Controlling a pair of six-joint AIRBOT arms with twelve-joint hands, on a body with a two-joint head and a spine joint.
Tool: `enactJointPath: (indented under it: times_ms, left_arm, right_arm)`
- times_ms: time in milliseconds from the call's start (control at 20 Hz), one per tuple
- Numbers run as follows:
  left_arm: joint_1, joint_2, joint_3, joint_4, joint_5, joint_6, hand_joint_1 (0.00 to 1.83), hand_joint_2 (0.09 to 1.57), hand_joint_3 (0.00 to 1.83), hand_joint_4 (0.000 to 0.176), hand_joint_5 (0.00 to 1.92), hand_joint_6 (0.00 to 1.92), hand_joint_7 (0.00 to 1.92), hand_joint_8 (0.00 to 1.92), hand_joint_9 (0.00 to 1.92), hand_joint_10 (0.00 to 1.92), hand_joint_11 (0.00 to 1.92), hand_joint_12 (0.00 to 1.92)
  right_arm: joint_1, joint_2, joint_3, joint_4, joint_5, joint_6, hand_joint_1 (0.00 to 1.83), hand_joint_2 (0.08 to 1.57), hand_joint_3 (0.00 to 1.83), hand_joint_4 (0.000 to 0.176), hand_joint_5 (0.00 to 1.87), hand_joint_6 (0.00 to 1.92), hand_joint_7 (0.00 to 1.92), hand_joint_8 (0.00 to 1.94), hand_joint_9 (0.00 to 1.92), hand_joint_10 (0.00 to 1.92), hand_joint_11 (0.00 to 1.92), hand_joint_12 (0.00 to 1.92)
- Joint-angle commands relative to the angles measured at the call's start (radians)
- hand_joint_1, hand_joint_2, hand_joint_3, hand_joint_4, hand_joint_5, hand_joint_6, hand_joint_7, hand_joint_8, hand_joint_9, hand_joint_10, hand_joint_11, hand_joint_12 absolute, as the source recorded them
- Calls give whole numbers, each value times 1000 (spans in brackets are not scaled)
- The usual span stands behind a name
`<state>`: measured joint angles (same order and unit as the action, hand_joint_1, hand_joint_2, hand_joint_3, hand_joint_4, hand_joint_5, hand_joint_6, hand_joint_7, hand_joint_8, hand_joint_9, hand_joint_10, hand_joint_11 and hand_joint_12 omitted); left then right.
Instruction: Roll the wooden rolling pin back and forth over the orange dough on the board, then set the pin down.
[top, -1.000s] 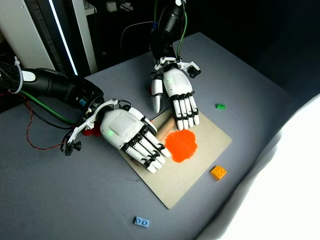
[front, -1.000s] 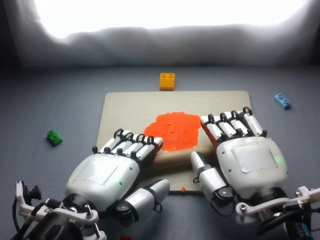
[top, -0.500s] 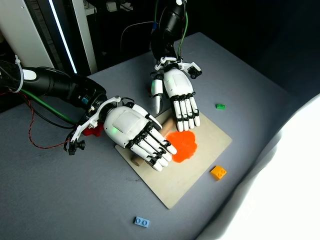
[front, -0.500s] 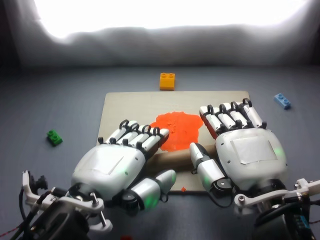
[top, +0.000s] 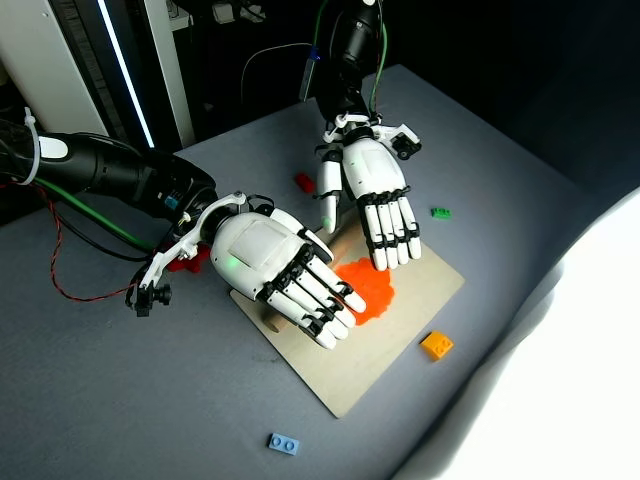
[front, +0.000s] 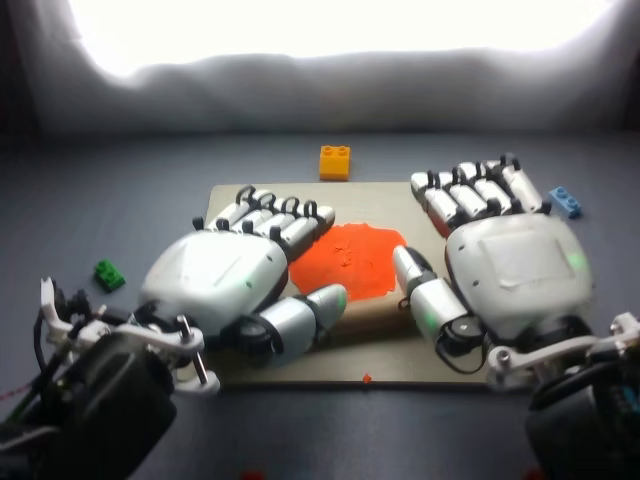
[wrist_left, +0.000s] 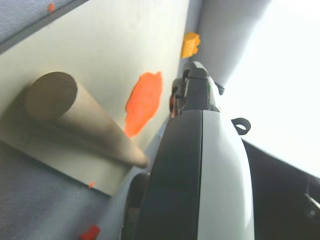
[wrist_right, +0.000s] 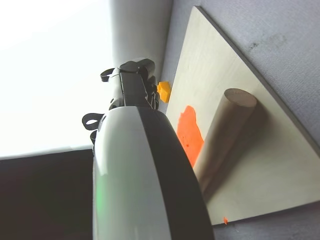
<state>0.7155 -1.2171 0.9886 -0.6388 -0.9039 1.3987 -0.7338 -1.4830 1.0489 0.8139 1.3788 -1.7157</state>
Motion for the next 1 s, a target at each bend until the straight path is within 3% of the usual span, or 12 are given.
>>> enactJointPath:
  times_ms: [0,200,500,650,750,800,850,950]
  left_arm:
    - [-21,20,5,49,-57,14,0,1502,0,0,153,3,197,0,132,1,0,142]
    - [-87,78,-3,49,90,75,0,1498,0,0,183,9,222,5,154,6,0,171]
    - [-235,147,-23,49,357,180,0,1466,0,0,349,24,443,17,333,21,0,580]
    - [-284,171,-41,25,404,201,0,1444,0,0,482,44,592,43,473,61,0,936]
    - [-326,180,-42,22,470,225,0,1439,0,0,569,52,704,66,601,114,0,1142]
    - [-345,182,-42,22,502,244,0,1448,1,0,609,60,736,79,648,156,11,1231]
    - [-366,186,-42,22,540,258,36,1452,1,0,663,63,743,137,609,388,55,1330]
    - [-396,190,-48,21,551,260,103,1460,0,0,713,113,595,626,426,1021,127,1537]
  right_arm:
    - [13,18,-2,-79,73,1,0,1571,39,0,340,3,378,3,308,5,0,631]
    - [12,90,-17,-79,23,7,0,1571,30,0,431,27,482,22,377,21,0,769]
    - [-1,229,-65,-79,-32,63,9,1541,5,0,631,60,742,55,623,86,0,1142]
    - [-7,280,-95,-80,-37,41,290,1418,0,0,730,91,821,58,733,135,68,1298]
    - [-6,305,-114,-80,-37,60,307,1401,0,0,800,115,879,66,780,193,108,1434]
    - [-7,311,-120,-80,-37,70,333,1383,0,0,875,145,941,74,767,350,149,1502]
    - [-8,318,-128,-80,-36,88,362,1386,1,0,919,198,985,112,694,668,205,1591]
    - [-5,326,-132,-87,-34,114,346,1398,1,0,912,314,999,213,618,995,267,1698]
